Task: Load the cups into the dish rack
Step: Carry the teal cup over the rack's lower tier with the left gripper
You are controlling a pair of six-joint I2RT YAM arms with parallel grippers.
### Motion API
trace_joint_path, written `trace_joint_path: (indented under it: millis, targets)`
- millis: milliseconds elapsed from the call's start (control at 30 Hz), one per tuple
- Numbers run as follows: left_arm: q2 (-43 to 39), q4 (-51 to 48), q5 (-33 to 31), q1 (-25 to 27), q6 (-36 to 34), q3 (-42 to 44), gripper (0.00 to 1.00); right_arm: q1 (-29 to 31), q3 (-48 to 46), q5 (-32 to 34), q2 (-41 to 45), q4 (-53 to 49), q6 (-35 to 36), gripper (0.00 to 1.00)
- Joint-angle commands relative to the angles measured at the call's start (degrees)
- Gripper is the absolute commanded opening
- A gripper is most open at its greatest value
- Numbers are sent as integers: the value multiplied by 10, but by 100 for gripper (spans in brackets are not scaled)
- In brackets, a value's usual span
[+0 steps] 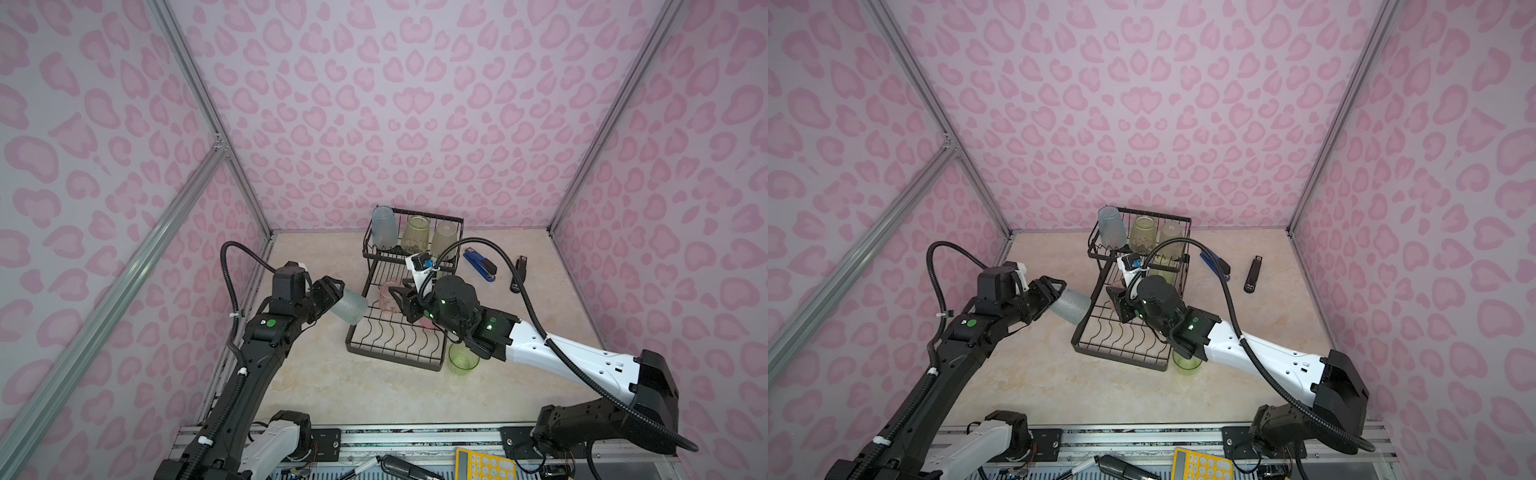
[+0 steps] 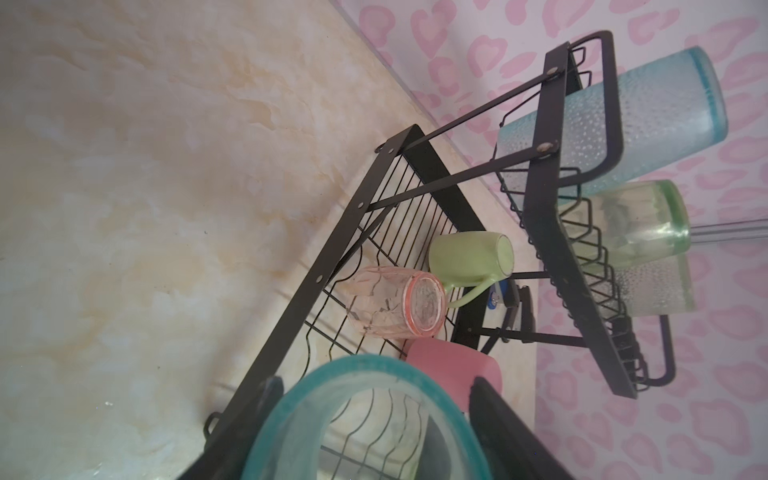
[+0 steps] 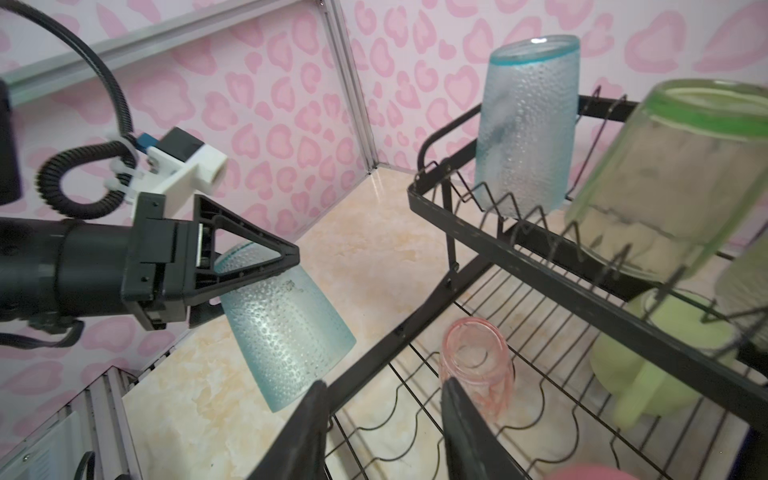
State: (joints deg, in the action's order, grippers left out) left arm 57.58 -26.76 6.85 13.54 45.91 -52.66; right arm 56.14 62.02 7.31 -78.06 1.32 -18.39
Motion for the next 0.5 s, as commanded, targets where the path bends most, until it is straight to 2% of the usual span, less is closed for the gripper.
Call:
trace_joint_path:
  millis: [0, 267, 467]
  targets:
    - [-4, 8, -143, 52, -46, -9, 46, -4, -20, 47, 18, -38, -10, 44]
    - [11, 60, -304, 188, -103, 18, 46, -31, -77, 59, 77, -34, -33, 44]
    - [33, 120, -365, 242, -141, 51, 46, -33, -108, 80, 107, -37, -35, 44]
